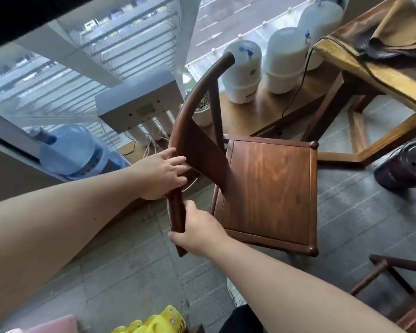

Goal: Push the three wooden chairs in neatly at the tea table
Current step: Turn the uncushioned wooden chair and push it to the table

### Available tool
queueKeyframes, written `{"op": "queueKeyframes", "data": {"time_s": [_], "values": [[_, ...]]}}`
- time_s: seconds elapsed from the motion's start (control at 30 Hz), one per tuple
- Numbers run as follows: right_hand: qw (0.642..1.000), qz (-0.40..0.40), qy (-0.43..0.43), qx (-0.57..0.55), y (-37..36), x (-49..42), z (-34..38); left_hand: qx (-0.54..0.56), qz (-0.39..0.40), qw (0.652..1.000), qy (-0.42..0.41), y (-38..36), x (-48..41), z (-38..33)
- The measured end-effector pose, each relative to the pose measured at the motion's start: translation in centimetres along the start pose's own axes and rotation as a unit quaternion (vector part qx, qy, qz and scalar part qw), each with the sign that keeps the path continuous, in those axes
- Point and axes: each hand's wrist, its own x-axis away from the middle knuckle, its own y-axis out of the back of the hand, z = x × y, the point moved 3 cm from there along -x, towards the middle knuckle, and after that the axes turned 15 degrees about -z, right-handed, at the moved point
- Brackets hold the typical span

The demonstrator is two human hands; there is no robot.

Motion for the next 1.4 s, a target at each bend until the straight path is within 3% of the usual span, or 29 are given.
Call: {"op": "queueKeyframes", "data": {"time_s": [0.17,0.33,0.57,0.7,0.9,1.07,1.4], "values": [[0.983,0.034,-0.085,-0.158,-1.2,-0.4,-0.2,-0.009,-0.056,0.998,-0.041,-0.9,-1.1,-0.2],[0.980,0.025,-0.091,-0.178,-1.3,1.2,-0.7,0.002,-0.070,0.996,-0.057,-0.4,-0.9,-1.0],[0.992,0.036,-0.071,-0.102,0.3,6.2,-4.8,0.027,-0.195,0.977,-0.086,1.2,-0.8,-6.7],[0.996,0.042,-0.049,-0.068,1.4,9.3,-7.6,0.025,-0.173,0.983,-0.050,2.8,-1.2,-11.0],[0.998,0.051,-0.021,-0.001,4.1,14.9,-12.6,0.020,-0.022,0.999,0.042,6.5,-2.3,-19.2],[0.997,0.057,-0.019,0.056,7.3,19.7,-16.6,0.055,-0.018,0.996,0.062,9.7,-4.0,-24.8],[0.989,0.015,-0.005,0.144,11.3,24.6,-21.8,0.115,-0.138,0.983,0.035,12.5,-5.9,-30.4]]}}
